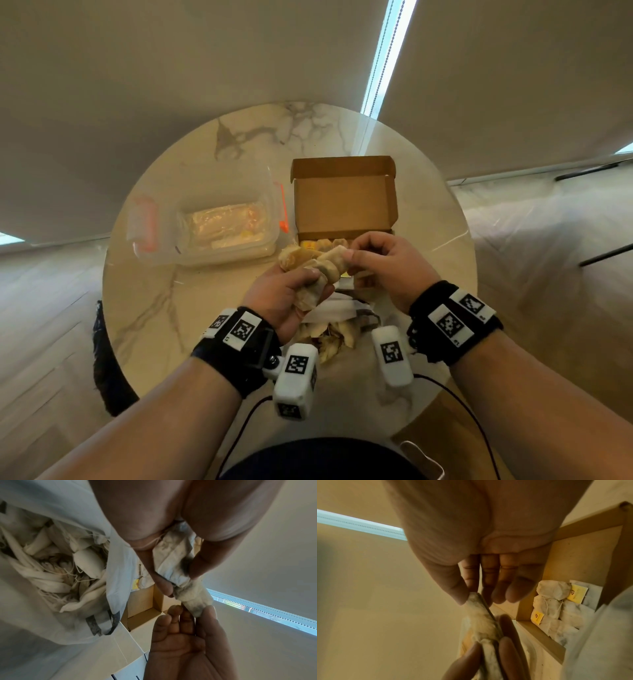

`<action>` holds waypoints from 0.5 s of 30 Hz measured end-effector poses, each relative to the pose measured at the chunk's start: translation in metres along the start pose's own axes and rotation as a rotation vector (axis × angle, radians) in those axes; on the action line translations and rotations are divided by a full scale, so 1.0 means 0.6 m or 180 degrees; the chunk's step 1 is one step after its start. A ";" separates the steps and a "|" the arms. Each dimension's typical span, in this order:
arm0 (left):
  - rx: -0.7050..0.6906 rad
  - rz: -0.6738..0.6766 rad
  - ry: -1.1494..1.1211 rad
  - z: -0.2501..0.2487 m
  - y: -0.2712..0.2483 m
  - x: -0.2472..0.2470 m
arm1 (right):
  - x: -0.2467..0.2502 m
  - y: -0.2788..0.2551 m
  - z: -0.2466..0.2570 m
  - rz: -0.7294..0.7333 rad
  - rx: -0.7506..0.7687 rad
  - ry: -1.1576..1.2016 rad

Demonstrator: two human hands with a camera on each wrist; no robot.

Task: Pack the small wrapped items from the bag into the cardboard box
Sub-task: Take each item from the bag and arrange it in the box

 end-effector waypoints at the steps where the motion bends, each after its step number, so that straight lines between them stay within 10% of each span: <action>1: -0.0004 -0.0067 -0.0003 0.003 0.001 0.001 | 0.004 -0.003 0.000 -0.0026 -0.0032 0.0126; 9: -0.0195 -0.0409 0.0096 0.007 0.003 0.013 | 0.044 0.011 -0.018 -0.0577 -0.0271 0.0626; 15: -0.0149 -0.0665 -0.0136 -0.008 0.009 0.054 | 0.099 0.069 -0.030 -0.0845 0.0367 -0.1316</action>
Point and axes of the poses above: each hand's wrist, its own y-axis towards the middle knuckle, its own x-axis out of the back of the hand, z = x × y, the point moved 6 cm from there along y, towards the middle knuckle, and after that the axes turned 14 degrees about -z, right-handed, at the moved point
